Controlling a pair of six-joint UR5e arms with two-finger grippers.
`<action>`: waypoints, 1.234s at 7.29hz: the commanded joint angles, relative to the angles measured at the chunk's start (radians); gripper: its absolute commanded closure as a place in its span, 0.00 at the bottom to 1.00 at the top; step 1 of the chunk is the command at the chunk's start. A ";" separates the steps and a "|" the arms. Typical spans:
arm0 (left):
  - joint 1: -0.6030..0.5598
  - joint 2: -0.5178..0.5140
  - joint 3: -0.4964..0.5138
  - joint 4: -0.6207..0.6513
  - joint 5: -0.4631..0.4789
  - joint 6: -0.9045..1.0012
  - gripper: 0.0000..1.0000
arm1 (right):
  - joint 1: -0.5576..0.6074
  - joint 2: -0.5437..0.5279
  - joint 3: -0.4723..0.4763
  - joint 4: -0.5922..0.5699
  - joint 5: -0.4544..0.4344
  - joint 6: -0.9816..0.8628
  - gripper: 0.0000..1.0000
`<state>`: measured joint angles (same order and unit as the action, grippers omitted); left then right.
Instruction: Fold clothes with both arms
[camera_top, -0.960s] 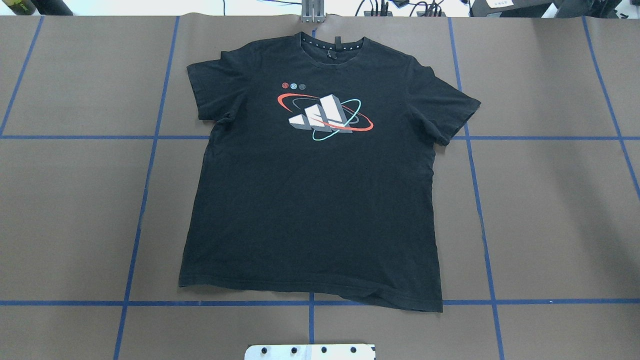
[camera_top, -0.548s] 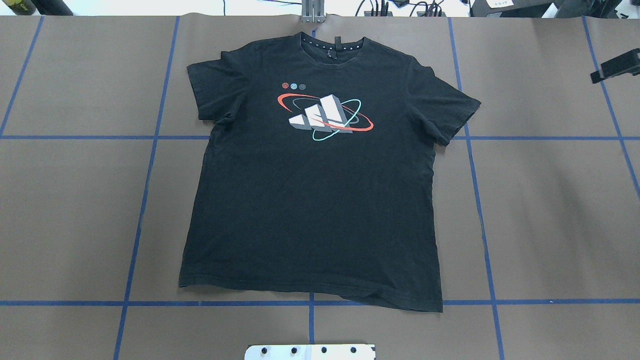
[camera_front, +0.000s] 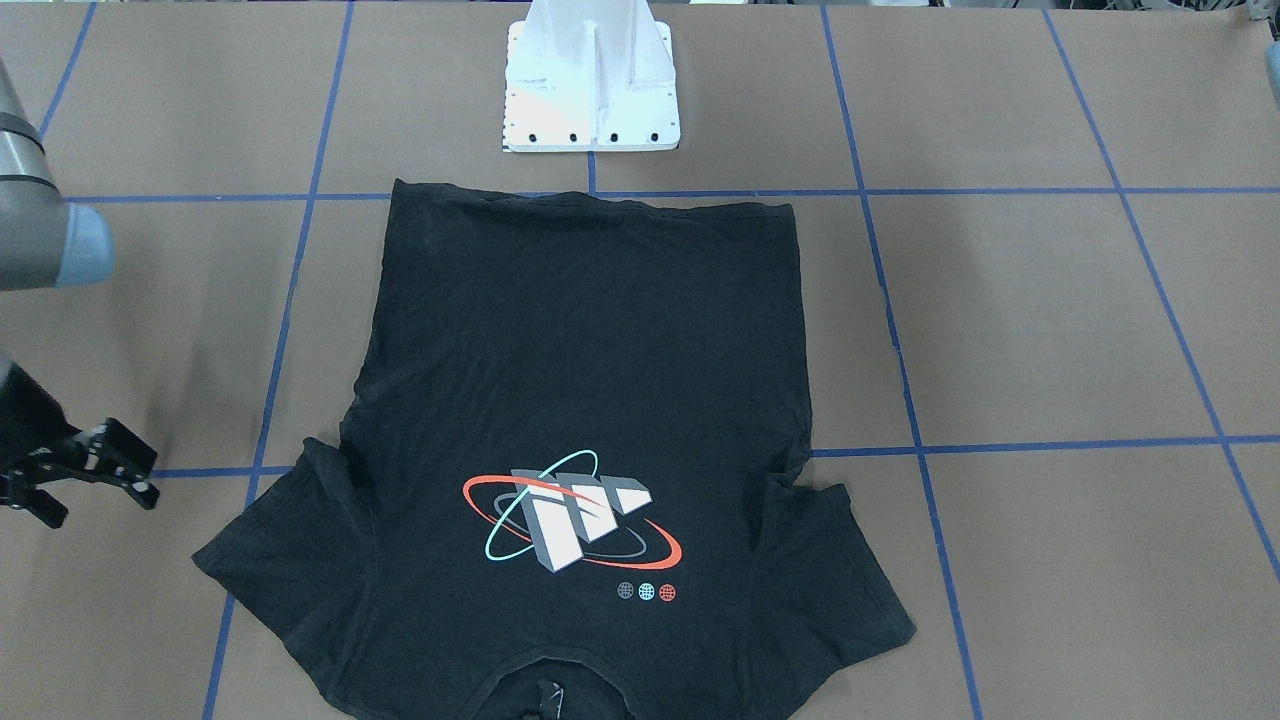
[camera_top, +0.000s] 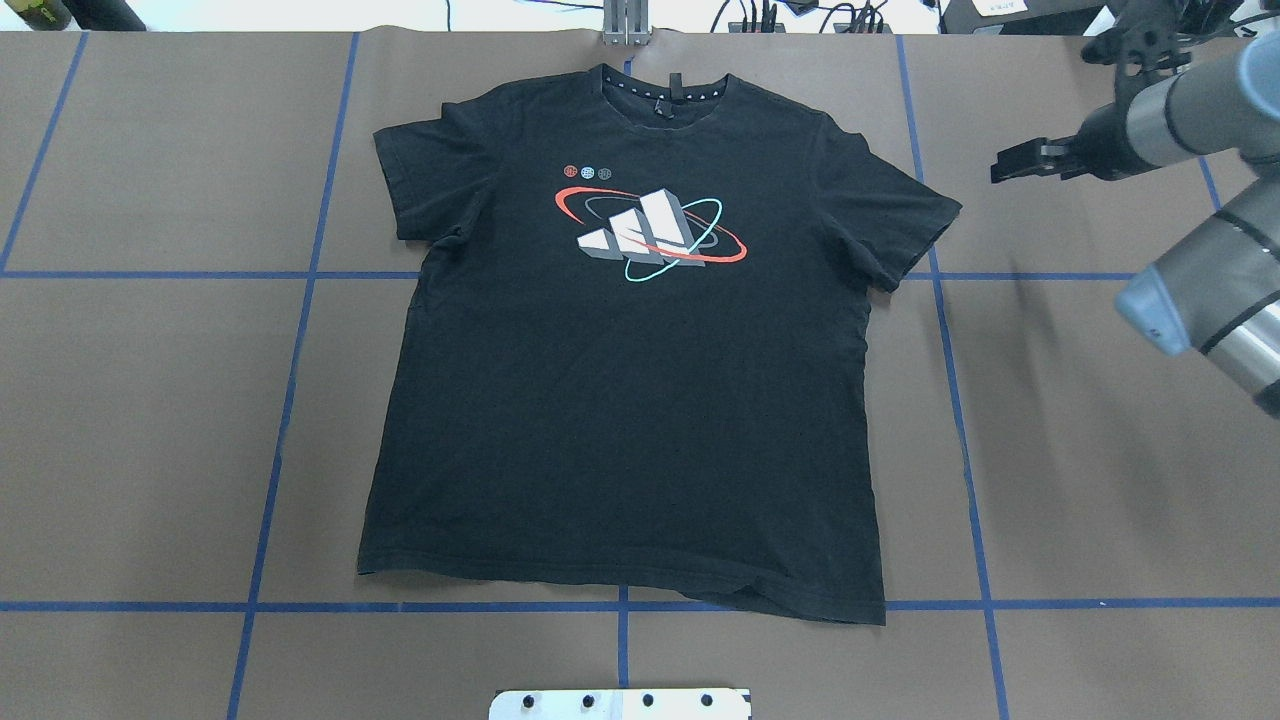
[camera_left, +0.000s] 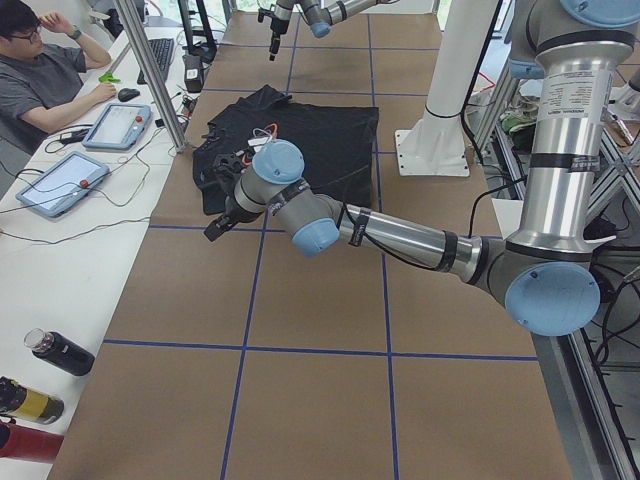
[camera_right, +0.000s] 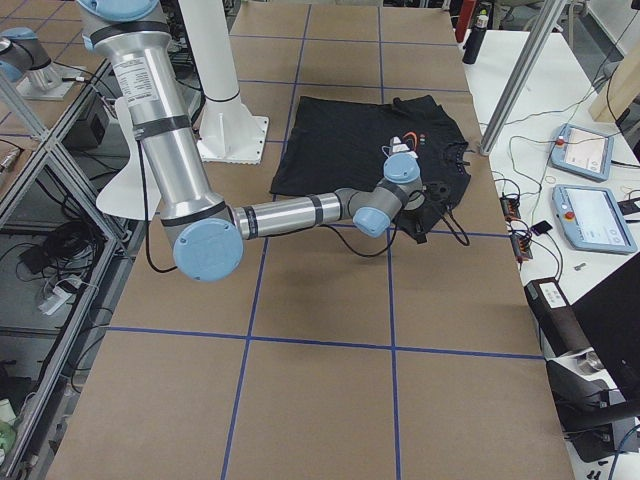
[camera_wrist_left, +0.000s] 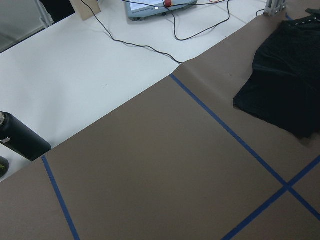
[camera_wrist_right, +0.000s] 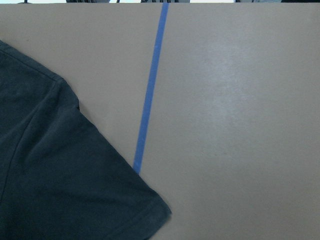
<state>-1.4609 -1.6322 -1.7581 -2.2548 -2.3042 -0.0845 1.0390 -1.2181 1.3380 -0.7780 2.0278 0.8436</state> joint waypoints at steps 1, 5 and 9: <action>0.013 0.000 0.002 0.000 0.002 -0.001 0.00 | -0.079 0.074 -0.132 0.101 -0.099 0.083 0.07; 0.013 0.000 0.003 0.000 0.002 0.000 0.00 | -0.099 0.074 -0.184 0.111 -0.142 0.081 0.27; 0.013 0.000 0.005 0.000 0.003 0.000 0.00 | -0.105 0.077 -0.189 0.111 -0.155 0.081 0.68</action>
<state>-1.4481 -1.6319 -1.7539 -2.2549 -2.3010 -0.0844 0.9349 -1.1415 1.1495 -0.6674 1.8742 0.9250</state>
